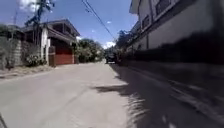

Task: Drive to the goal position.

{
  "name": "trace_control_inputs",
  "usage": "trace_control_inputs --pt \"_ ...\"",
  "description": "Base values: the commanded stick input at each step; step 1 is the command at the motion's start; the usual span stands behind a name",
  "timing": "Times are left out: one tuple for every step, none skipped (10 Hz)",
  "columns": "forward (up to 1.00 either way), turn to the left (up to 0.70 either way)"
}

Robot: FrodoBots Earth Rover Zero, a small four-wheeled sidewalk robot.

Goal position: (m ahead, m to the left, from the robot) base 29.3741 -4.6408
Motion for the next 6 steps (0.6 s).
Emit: trace_control_inputs --pt "0.85 0.01" --pt "0.85 0.0" --pt "0.85 0.01" --pt "0.85 0.02" --pt "0.85 0.0" --pt "0.85 0.0"
